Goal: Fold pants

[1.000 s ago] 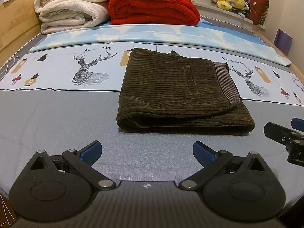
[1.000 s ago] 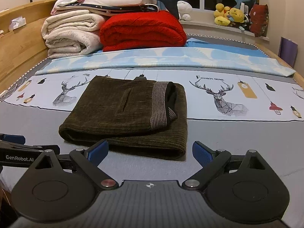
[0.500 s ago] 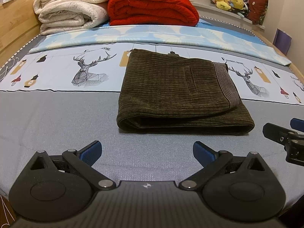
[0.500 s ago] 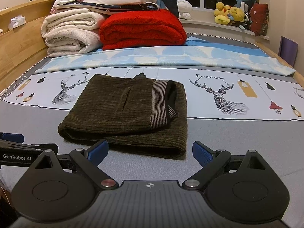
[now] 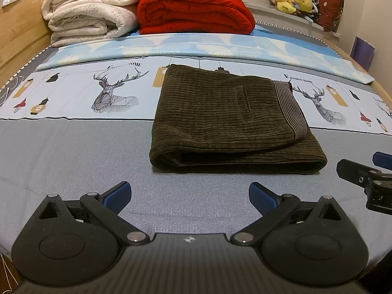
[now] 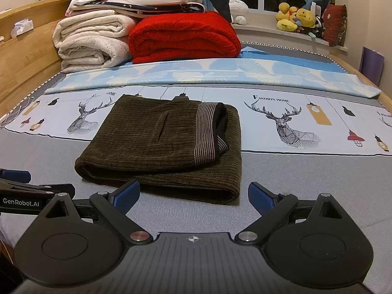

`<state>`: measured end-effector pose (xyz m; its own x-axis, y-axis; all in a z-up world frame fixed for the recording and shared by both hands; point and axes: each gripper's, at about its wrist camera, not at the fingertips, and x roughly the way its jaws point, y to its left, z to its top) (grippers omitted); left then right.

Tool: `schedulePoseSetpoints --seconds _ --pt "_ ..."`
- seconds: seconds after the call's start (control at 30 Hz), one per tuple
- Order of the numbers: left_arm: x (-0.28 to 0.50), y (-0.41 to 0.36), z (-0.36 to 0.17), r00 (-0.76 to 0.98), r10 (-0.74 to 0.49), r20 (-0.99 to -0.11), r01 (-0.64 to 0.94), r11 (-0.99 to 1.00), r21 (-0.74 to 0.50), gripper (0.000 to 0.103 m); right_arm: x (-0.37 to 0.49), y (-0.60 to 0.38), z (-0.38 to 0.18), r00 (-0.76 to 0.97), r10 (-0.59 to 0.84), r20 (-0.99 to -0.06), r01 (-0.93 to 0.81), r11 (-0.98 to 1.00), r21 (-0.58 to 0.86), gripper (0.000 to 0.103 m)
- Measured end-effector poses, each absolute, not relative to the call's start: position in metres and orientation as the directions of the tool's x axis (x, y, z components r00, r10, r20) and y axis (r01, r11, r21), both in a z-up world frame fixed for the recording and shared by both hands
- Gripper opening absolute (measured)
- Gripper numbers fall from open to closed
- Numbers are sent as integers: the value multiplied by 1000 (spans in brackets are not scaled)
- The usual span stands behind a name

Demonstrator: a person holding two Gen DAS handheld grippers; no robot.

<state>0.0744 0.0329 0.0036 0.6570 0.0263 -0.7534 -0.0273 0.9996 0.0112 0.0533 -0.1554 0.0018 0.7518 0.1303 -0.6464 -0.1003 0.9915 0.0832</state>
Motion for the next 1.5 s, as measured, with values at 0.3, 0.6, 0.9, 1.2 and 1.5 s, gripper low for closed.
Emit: schedulePoseSetpoints --seconds 0.3,0.6,0.9,1.2,1.5 --pt "74 33 4 659 25 -752 -23 1000 13 102 53 -155 2 752 129 -647 -99 992 83 95" --pt "74 32 4 662 25 -749 -18 1000 17 102 53 -155 2 751 130 -647 -100 992 83 95" --pt "74 31 4 663 24 -748 -15 1000 19 102 53 -155 3 751 130 -647 -100 992 83 95" --pt "73 32 3 669 16 -743 0 1000 22 102 53 -155 3 751 130 -648 -101 991 83 95" --pt "73 31 3 670 14 -742 4 1000 22 102 54 -155 3 750 130 -648 -101 992 83 95"
